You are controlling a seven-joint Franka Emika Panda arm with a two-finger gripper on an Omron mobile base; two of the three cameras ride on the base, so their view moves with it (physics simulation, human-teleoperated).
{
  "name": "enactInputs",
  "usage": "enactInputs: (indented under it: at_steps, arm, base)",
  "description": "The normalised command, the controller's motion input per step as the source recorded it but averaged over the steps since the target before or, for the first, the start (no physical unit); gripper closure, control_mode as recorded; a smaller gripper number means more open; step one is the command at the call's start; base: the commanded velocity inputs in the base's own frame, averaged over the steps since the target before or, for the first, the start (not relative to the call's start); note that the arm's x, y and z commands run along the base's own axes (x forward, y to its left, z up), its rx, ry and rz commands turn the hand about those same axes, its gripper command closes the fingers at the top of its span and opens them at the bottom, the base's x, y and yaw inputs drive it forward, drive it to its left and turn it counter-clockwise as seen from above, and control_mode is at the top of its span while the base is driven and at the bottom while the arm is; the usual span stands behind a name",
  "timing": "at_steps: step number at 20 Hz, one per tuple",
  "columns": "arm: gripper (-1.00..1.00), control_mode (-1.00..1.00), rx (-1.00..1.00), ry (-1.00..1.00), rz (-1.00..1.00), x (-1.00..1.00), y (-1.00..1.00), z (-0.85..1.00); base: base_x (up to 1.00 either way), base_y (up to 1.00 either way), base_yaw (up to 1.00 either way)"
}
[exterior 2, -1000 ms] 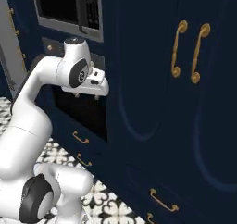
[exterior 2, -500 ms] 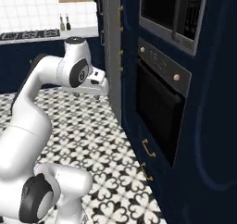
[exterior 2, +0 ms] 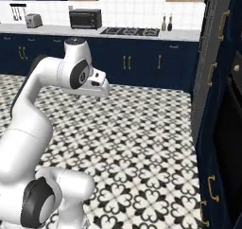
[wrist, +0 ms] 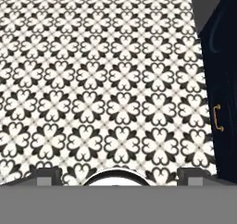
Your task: Navigate to the toaster.
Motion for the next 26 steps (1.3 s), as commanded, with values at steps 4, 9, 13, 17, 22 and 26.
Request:
enactInputs:
  at_steps: [4, 9, 13, 17, 22, 26]
  arm:
    - [-1.00, 1.00, 0.00, 0.00, 0.00, 0.00, 0.00, 0.00]
    - [-1.00, 1.00, 0.00, 0.00, 0.00, 0.00, 0.00, 0.00]
    - [-1.00, 1.00, 0.00, 0.00, 0.00, 0.00, 0.00, 0.00]
    - [-1.00, 1.00, 0.00, 0.00, 0.00, 0.00, 0.00, 0.00]
    - [-1.00, 1.00, 0.00, 0.00, 0.00, 0.00, 0.00, 0.00]
    - [-1.00, 1.00, 0.00, 0.00, 0.00, 0.00, 0.00, 0.00]
  base:
    - [0.51, 0.08, 0.62]
    - [0.87, 0.06, 0.50]
    - [1.00, 0.00, 0.31]
    - [1.00, 0.06, 0.25]
    - [1.00, 0.33, 0.22]
    - [1.00, 0.71, 0.09]
